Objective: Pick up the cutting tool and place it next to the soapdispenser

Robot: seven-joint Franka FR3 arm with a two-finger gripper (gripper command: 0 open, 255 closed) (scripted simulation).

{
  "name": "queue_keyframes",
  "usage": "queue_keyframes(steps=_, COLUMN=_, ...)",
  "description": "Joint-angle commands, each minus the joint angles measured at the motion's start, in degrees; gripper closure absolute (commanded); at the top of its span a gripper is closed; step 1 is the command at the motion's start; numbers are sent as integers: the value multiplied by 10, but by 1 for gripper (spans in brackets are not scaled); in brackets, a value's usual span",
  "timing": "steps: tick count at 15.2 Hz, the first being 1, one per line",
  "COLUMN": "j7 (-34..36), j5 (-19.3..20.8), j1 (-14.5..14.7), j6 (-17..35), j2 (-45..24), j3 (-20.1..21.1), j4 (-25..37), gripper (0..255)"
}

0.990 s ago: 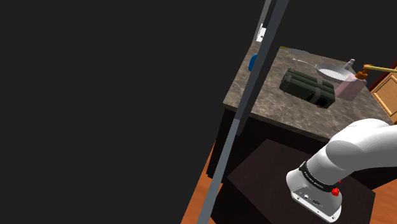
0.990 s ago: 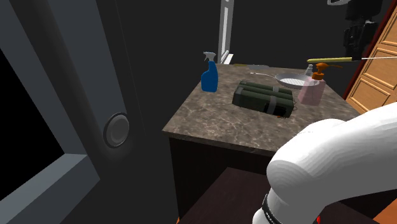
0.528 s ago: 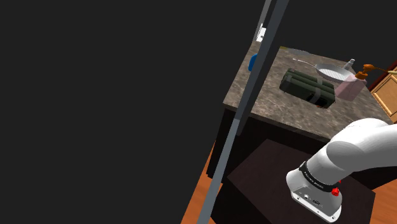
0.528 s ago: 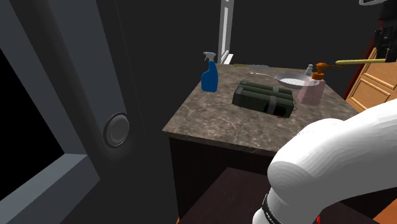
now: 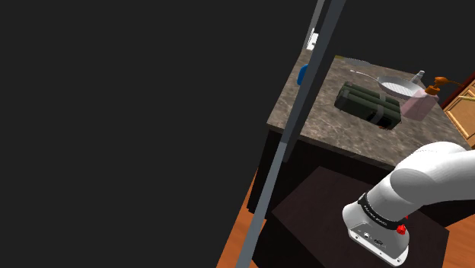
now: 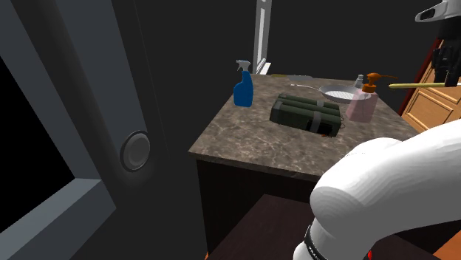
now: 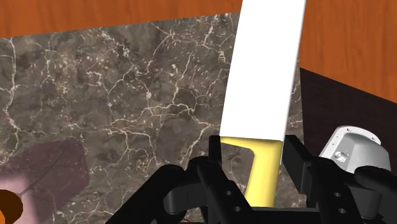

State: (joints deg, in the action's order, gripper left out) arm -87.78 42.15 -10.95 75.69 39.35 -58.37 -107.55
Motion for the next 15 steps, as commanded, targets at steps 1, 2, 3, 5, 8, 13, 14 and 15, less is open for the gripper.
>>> queue_keyframes(steps=1, j7=6, j5=4, j1=-2, j6=11, j2=5, j3=-3, j4=-16, gripper=255)
queue_keyframes(steps=2, j7=8, j5=6, j1=-4, j6=17, j2=8, j3=-5, j4=-24, gripper=255)
queue_keyframes(steps=3, j7=11, j5=8, j1=-5, j6=23, j2=10, j3=-7, j4=-32, gripper=255)
queue_keyframes(steps=5, j7=16, j5=12, j1=-7, j6=35, j2=15, j3=-11, j4=-47, gripper=255)
queue_keyframes(steps=8, j7=23, j5=19, j1=-9, j6=52, j2=22, j3=-19, j4=-70, gripper=255)
queue_keyframes(steps=13, j7=35, j5=32, j1=-12, j6=82, j2=30, j3=-35, j4=-104, gripper=255)
queue_keyframes(steps=14, j7=37, j5=34, j1=-12, j6=88, j2=32, j3=-38, j4=-111, gripper=255)
queue_keyframes(steps=15, j7=39, j5=37, j1=-12, j6=94, j2=33, j3=-42, j4=-118, gripper=255)
